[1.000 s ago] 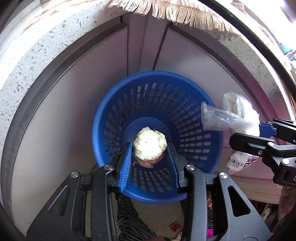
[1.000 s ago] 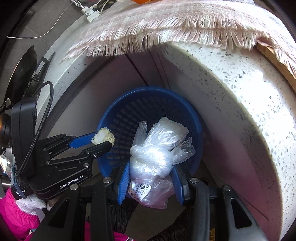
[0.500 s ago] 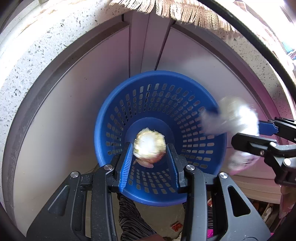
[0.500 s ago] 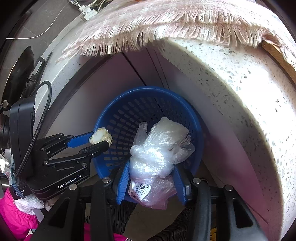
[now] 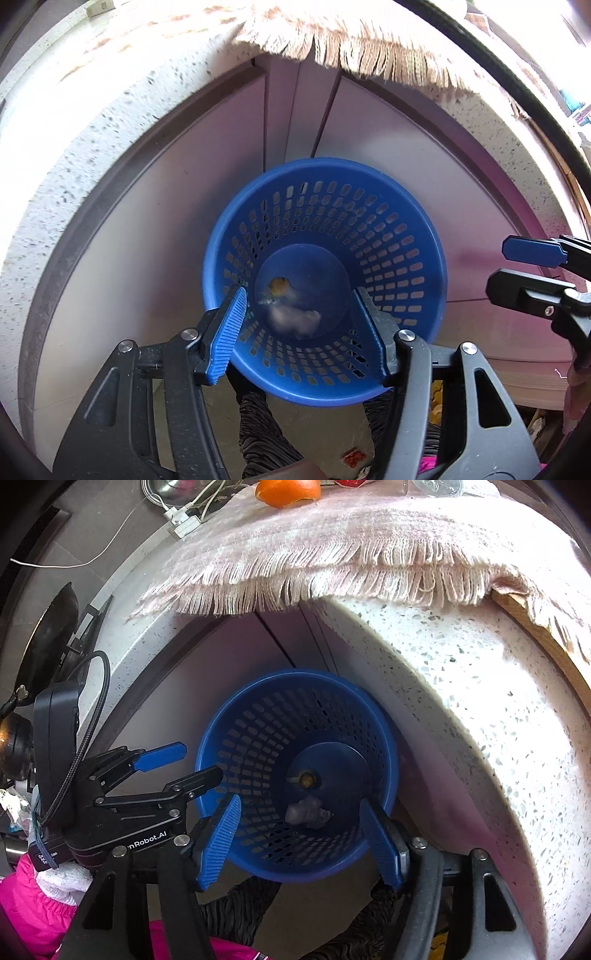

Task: Collect trash
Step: 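Open both tools to drop the husk and bag into the wastebasket, then move both tools back over the cloth toward the orange and tissue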

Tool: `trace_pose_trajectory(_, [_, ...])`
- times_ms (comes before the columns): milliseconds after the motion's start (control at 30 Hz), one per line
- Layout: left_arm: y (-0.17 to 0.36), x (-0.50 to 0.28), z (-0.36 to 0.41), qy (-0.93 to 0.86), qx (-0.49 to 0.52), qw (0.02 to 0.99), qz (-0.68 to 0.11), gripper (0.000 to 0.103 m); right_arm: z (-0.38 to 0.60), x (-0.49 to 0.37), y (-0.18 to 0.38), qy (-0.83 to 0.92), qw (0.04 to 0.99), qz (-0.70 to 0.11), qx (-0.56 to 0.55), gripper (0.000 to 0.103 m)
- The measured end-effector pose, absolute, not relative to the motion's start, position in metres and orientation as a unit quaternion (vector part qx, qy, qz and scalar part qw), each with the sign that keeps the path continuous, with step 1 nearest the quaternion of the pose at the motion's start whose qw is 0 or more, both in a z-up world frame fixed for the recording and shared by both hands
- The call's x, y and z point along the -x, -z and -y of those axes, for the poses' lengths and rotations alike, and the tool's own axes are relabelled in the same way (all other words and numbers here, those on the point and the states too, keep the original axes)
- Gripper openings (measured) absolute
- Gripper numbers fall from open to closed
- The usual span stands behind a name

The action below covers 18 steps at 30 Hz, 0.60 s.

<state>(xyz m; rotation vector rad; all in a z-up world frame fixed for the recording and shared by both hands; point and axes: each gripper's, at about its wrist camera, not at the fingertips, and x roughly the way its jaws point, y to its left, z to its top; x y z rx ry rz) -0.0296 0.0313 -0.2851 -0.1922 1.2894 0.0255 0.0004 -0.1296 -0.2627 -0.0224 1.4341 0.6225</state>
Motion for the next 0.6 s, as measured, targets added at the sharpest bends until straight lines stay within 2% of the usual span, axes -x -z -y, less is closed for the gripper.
trace_pose_trajectory(600, [0.204, 0.021, -0.05, -0.018, 0.101, 0.844, -0.527, 0.06, 0.158, -0.015, 0.191, -0.291, 0.75, -0.594, -0.027, 0.072])
